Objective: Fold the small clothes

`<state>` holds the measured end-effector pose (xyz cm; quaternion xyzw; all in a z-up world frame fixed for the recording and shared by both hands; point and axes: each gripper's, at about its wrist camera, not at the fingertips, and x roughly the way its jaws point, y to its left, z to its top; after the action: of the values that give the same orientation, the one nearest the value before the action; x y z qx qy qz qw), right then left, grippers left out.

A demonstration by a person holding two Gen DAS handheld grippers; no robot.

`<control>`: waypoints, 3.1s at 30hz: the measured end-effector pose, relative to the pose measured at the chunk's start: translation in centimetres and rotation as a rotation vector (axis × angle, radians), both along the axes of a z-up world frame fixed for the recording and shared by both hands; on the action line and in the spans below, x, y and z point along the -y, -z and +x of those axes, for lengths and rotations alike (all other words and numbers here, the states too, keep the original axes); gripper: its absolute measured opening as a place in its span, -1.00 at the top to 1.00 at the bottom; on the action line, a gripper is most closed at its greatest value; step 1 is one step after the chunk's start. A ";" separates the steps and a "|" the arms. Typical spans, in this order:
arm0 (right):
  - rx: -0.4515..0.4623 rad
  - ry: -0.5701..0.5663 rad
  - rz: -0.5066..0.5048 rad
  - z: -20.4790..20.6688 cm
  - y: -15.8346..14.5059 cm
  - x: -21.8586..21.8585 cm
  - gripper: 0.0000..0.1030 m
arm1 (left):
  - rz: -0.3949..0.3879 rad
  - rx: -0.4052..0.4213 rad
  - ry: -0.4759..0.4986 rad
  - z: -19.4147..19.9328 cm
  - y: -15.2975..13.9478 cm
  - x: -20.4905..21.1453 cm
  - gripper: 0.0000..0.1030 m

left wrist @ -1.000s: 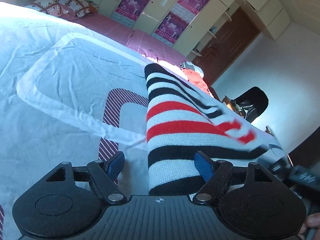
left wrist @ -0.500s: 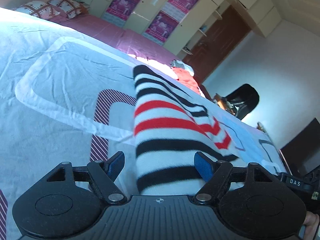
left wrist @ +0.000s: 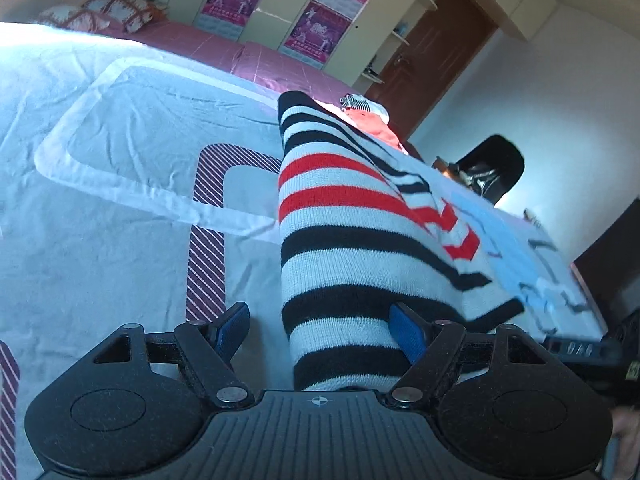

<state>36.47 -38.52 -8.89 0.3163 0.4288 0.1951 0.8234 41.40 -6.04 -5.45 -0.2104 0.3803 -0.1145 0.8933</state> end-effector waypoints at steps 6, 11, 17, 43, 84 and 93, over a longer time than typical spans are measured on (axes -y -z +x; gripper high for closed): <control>0.097 0.030 -0.024 -0.2 -2.4 1.0 0.30 | -0.023 0.053 -0.002 -0.4 -1.5 -0.7 -0.47; 0.088 0.011 -0.034 2.5 -2.1 0.8 0.27 | -0.078 0.048 -0.009 1.7 -1.2 -0.3 -0.47; 0.097 -0.012 -0.098 3.3 -1.5 0.1 0.42 | -0.063 0.010 0.005 3.1 -0.5 0.8 -0.48; 0.350 -0.124 -0.378 9.2 -1.5 -2.2 0.56 | -0.110 -0.002 -0.025 7.2 0.8 -0.3 -0.37; 0.028 -0.050 0.131 6.2 0.9 5.1 -0.18 | -0.131 -0.009 0.055 6.7 -0.2 -1.5 -0.56; -0.024 -0.174 0.228 8.2 2.7 4.3 -0.20 | -0.407 -0.103 0.190 8.0 3.1 -2.5 -0.56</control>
<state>44.65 -42.85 -11.57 0.3717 0.4397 0.3093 0.7569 49.42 -3.50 -8.53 -0.3552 0.4125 -0.2616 0.7970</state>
